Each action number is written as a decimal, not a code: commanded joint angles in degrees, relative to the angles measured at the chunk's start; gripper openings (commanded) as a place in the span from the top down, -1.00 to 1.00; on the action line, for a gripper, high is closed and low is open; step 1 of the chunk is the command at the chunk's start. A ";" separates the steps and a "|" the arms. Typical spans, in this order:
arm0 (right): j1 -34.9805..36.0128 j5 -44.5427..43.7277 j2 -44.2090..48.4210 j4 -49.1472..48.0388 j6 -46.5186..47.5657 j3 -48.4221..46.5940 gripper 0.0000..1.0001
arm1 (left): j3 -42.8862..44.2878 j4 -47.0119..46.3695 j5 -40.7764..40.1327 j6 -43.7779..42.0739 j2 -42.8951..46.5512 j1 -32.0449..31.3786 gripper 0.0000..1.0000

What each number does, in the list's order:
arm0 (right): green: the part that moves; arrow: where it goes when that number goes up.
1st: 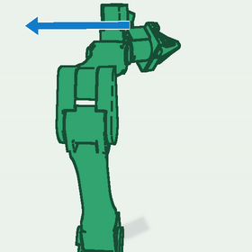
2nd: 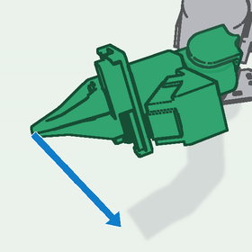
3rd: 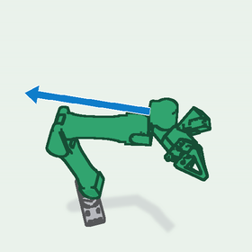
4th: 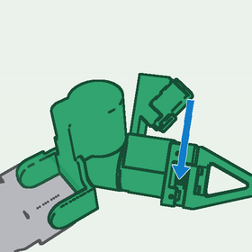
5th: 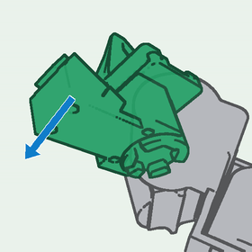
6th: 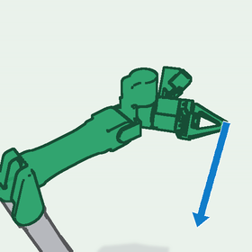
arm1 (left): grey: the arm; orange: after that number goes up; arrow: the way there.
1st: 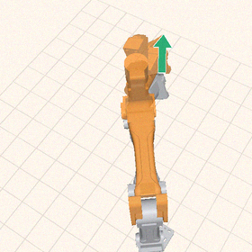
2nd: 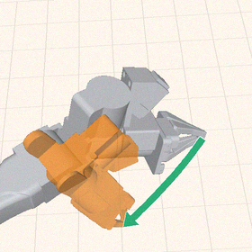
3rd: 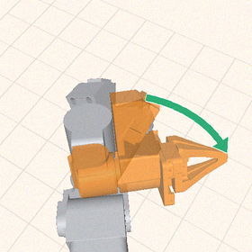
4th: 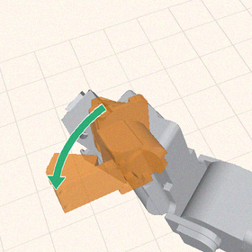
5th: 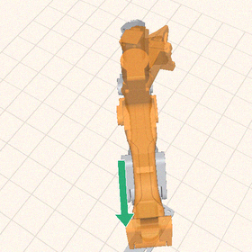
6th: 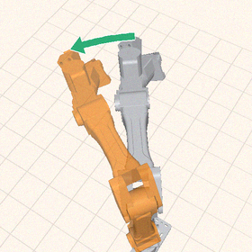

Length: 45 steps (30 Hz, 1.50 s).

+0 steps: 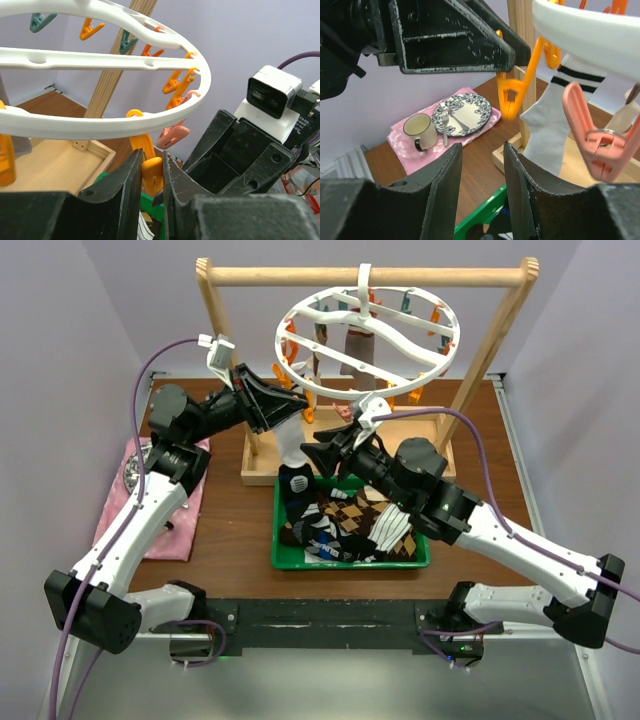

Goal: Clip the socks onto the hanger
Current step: Open the clamp at the hanger.

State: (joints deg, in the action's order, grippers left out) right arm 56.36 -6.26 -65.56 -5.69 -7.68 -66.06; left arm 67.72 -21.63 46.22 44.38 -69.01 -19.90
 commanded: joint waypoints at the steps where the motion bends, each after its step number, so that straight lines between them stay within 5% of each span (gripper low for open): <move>1: -0.63 2.39 3.68 -8.27 -6.27 4.09 0.13 | 2.50 -0.87 -1.74 0.09 -0.16 0.74 0.59; 11: -12.58 16.89 1.76 -33.48 -28.75 14.72 0.10 | 3.20 -0.96 -1.39 1.15 -0.07 0.74 0.55; 17: -14.08 21.72 -3.52 -55.52 -41.70 18.59 0.03 | 3.38 -0.96 -1.04 1.15 -0.16 0.74 0.55; 23: -14.70 22.26 -6.33 -63.20 -46.63 19.04 0.05 | 3.38 -0.96 -1.04 1.41 0.11 0.74 0.55; 45: -13.56 17.96 -5.37 -51.08 -38.81 17.72 0.13 | 3.03 -0.44 -1.83 5.27 0.99 0.48 0.54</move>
State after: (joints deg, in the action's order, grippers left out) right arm 42.11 15.22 -72.14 -59.94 -49.78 -47.35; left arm 68.71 -21.08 45.98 47.44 -69.32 -19.62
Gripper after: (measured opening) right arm 0.431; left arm 0.247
